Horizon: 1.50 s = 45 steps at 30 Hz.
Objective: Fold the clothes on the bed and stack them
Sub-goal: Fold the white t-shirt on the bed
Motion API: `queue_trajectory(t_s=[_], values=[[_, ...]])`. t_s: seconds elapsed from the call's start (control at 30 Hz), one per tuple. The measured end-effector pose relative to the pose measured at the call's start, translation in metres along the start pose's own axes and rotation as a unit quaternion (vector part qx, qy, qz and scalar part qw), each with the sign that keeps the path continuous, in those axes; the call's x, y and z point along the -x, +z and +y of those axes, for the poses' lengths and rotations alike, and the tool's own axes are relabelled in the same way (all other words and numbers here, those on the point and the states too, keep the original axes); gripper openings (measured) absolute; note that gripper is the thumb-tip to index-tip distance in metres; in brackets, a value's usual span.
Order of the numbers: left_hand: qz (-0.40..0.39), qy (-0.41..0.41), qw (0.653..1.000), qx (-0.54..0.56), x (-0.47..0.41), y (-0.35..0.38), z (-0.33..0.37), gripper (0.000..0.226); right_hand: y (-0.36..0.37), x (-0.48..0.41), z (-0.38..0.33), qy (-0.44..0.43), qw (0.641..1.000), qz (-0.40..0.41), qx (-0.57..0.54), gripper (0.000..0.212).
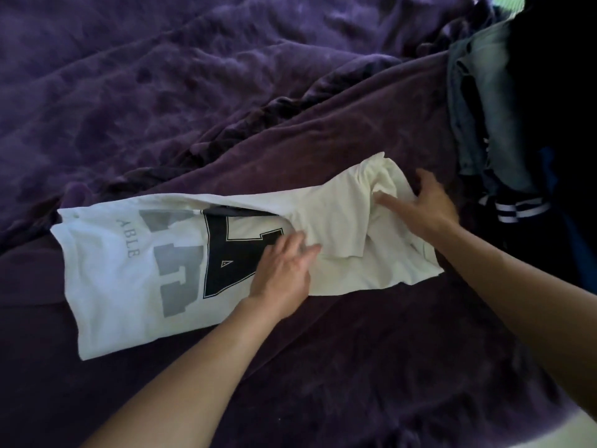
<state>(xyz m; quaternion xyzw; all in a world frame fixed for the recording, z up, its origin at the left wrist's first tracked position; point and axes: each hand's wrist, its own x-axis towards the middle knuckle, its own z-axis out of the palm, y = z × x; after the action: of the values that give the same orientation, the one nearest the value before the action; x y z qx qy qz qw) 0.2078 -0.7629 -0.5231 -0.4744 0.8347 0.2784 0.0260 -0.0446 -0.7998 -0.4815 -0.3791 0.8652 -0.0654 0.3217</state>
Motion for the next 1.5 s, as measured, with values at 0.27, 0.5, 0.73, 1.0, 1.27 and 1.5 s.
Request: queue_trajectory(t_s=[0.27,0.5,0.73,1.0,1.27,1.5], values=[[0.08,-0.14,0.968,0.192,0.019,-0.007,-0.022,0.038,-0.011,0.046,-0.036,-0.081,0.979,-0.127,-0.138,0.023],[0.206,-0.299,0.905,0.22,0.123,-0.019,-0.094,0.029,0.063,0.104,-0.137,-0.174,0.956,-0.198,-0.128,0.033],[0.257,-0.3,0.897,0.2,0.161,-0.012,-0.103,0.03,0.16,0.111,-0.16,-0.088,0.95,-0.253,-0.16,0.048],[0.04,-0.239,0.956,0.167,0.13,0.021,-0.076,0.053,0.138,0.077,-0.077,-0.019,0.992,-0.102,-0.074,0.068],[0.119,-0.241,0.91,0.315,0.15,0.01,-0.098,0.042,0.112,0.116,-0.098,-0.051,0.984,-0.095,-0.139,0.025],[0.271,-0.372,0.831,0.312,0.223,-0.012,-0.145,0.026,0.143,0.187,-0.208,-0.193,0.958,-0.155,-0.145,0.02]])
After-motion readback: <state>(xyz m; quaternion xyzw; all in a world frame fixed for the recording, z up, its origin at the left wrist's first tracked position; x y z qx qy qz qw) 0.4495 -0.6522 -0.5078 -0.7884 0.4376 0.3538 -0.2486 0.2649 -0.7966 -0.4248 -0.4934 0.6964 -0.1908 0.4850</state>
